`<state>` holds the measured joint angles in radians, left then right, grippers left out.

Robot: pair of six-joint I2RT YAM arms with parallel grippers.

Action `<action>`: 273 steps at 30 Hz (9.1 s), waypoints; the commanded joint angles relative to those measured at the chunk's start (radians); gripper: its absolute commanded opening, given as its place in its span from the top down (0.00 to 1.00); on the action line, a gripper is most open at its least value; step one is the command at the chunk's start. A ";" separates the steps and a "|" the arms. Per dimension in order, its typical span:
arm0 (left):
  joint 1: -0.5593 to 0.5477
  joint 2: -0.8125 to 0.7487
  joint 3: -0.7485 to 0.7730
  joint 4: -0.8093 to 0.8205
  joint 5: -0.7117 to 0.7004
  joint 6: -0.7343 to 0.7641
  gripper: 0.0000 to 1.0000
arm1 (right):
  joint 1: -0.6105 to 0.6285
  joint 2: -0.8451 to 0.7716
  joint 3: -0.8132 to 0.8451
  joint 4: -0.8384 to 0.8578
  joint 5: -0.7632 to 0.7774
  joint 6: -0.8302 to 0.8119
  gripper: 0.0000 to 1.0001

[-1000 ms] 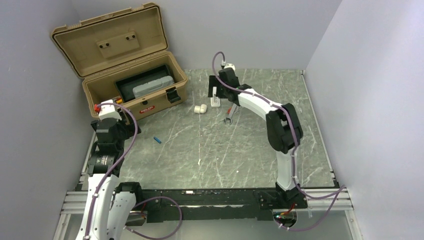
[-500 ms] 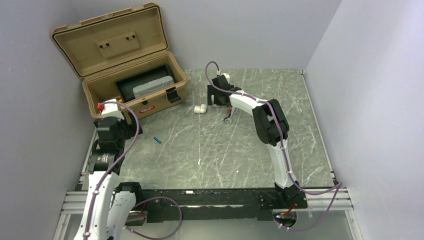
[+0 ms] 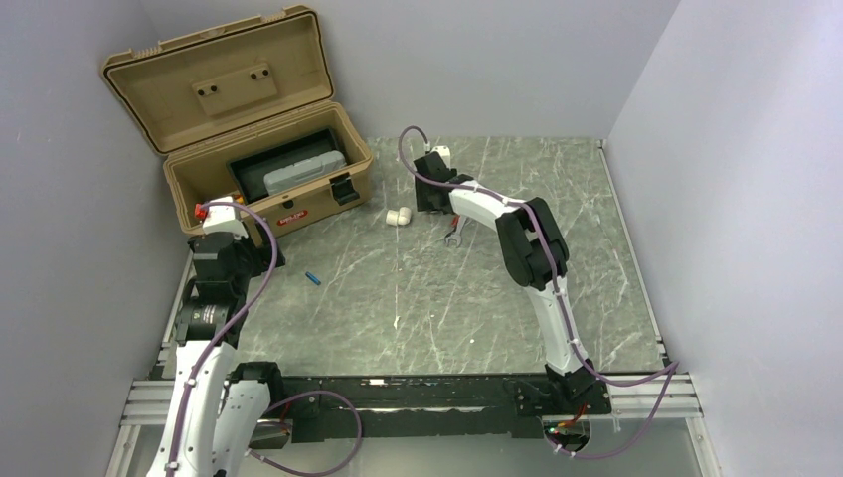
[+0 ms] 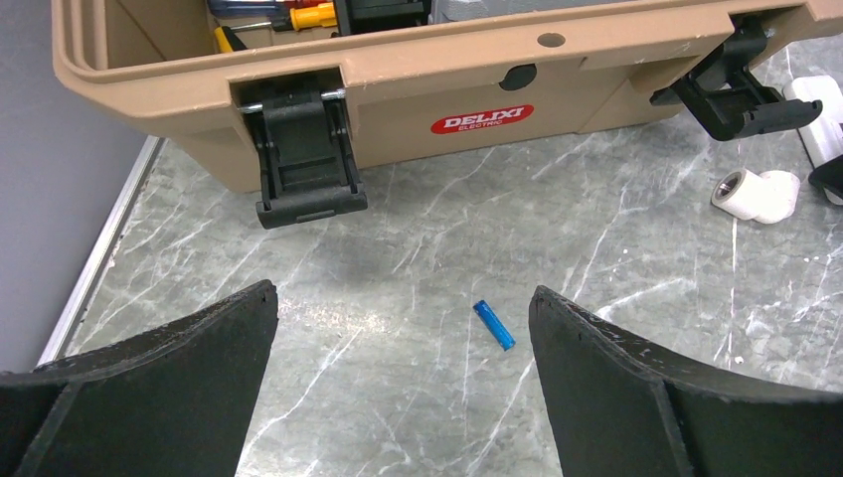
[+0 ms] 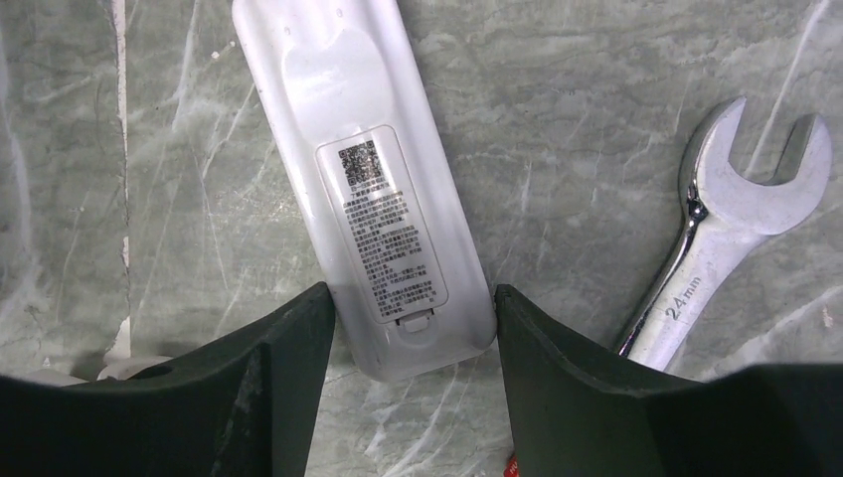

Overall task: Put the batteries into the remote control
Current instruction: Pick up the remote control from the center of the board, then adjust the remote control.

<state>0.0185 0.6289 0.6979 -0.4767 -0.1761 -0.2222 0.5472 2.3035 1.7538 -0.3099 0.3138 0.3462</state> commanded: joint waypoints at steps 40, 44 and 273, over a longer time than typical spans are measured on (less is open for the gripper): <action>-0.079 -0.073 0.121 0.009 0.401 -0.139 0.01 | 0.111 -1.305 -1.013 0.133 -0.318 0.287 1.00; -0.151 -0.082 0.100 0.052 0.474 -0.259 0.01 | 0.112 -1.489 -1.145 0.228 -0.423 0.465 1.00; -0.643 0.151 0.113 0.182 0.277 -0.757 0.36 | 0.656 -1.169 -0.720 0.143 -0.053 0.097 1.00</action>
<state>-0.6216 0.7765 0.8135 -0.3408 0.0895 -0.9646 1.1938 1.1282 0.9714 -0.2359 0.2382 0.4480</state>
